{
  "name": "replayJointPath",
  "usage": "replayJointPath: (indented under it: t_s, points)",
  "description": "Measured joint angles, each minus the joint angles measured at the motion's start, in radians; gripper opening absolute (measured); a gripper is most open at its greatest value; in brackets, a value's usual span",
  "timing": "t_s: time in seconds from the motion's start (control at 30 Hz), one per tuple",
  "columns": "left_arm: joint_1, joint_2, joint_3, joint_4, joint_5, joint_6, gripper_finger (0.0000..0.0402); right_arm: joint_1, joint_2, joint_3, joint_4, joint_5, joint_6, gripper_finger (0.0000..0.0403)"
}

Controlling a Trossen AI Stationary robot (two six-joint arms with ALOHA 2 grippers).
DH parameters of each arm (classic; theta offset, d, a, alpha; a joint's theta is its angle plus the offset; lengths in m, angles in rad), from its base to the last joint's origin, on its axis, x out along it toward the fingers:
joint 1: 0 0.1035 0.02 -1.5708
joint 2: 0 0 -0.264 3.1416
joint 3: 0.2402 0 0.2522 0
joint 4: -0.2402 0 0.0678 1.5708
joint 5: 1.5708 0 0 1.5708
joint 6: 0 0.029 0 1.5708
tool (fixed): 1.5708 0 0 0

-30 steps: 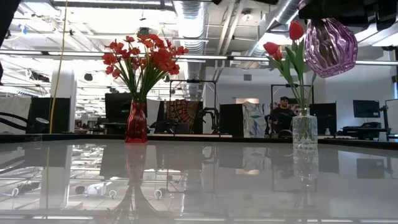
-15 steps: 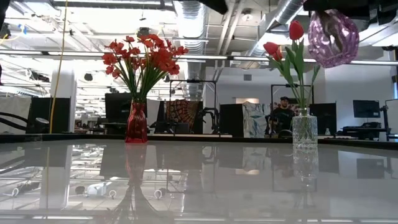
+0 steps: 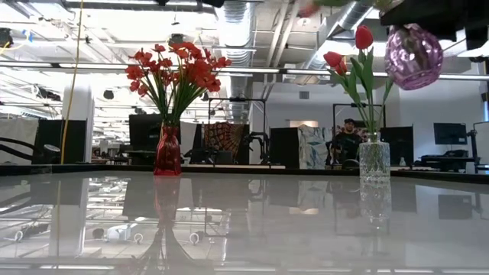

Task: Sort flowers into vase by color
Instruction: Adjust the pink tulips in the purple flower vase

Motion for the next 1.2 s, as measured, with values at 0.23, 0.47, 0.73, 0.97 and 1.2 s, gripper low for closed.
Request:
replayJointPath:
  t_s: [0.23, 0.47, 0.73, 0.97, 1.2]
  points:
    - [-0.021, -0.039, -0.465, 0.881, 0.271, 0.009, 0.0, -0.053, 0.0, 0.0, 0.033, 0.0, -0.02, 0.0146]
    - [-0.016, 0.237, -0.654, 1.657, 0.341, -0.001, 0.0006, -0.043, 0.0, 0.0, 0.044, 0.001, -0.024, 0.0149]
    - [-0.013, 0.57, -0.434, 1.71, 0.453, 0.086, 0.0097, -0.023, 0.022, -0.014, 0.12, 0.002, -0.065, 0.0147]
    - [0.016, 0.737, -0.211, 1.703, 0.458, 0.141, 0.0237, -0.023, 0.074, -0.013, 0.171, 0.002, -0.027, 0.0147]
    - [0.065, 0.816, -0.013, 1.528, 0.459, 0.15, 0.0332, 0.009, 0.078, -0.013, 0.192, 0.002, -0.032, 0.0149]
